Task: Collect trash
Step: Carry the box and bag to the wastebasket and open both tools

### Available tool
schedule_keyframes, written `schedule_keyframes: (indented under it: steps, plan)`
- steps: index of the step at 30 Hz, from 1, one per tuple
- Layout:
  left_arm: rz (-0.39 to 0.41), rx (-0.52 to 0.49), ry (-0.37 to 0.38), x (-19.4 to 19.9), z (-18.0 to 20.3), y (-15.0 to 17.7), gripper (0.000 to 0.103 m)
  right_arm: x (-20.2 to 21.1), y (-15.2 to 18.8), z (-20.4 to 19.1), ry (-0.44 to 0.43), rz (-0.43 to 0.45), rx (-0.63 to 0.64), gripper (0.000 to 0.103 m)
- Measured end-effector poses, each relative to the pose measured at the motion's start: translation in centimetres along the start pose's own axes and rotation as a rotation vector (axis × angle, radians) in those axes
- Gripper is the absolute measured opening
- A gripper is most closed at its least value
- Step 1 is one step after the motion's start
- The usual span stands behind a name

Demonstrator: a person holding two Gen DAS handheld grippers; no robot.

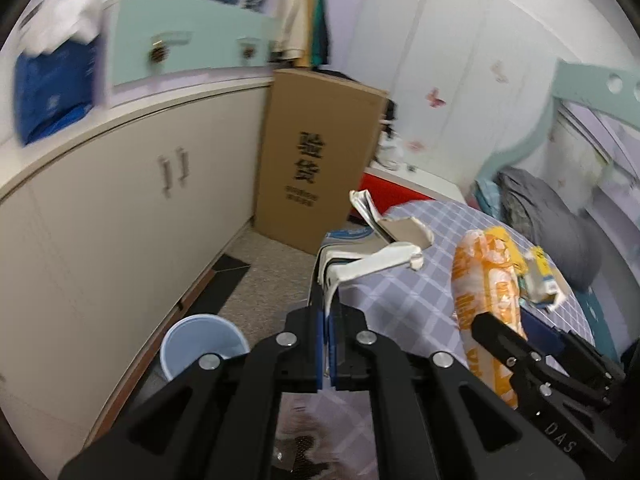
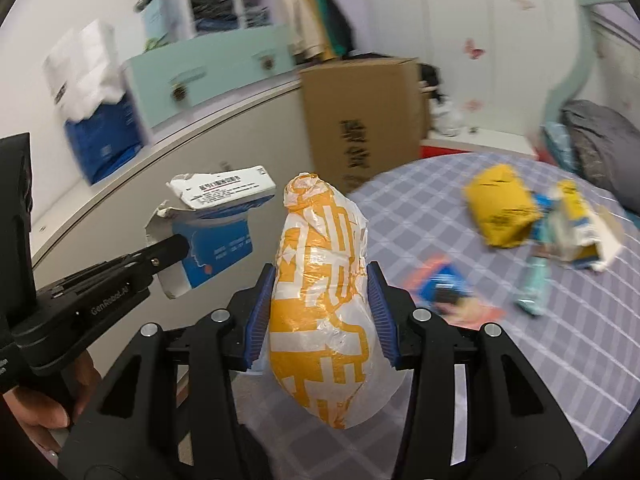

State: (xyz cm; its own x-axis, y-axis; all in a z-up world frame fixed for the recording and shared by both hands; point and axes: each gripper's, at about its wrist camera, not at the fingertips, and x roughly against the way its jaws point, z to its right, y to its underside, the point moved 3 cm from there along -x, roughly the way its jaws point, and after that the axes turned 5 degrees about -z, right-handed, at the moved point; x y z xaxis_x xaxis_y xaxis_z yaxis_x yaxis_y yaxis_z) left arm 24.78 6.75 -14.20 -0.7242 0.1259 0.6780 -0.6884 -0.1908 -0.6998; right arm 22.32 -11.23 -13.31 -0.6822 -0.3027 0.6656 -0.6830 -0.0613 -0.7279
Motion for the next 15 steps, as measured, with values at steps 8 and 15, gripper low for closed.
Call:
schedule_keyframes:
  steps: [8,15]
  plan:
    - [-0.033,0.139,-0.106,-1.1,-10.7,1.1,0.002,-7.4,-0.1,-8.8,-0.111,-0.11,0.11,0.045]
    - [-0.09,0.236,-0.2,-3.8,-18.8,2.4,0.002,-14.6,0.7,-14.5,-0.121,-0.171,0.189,0.045]
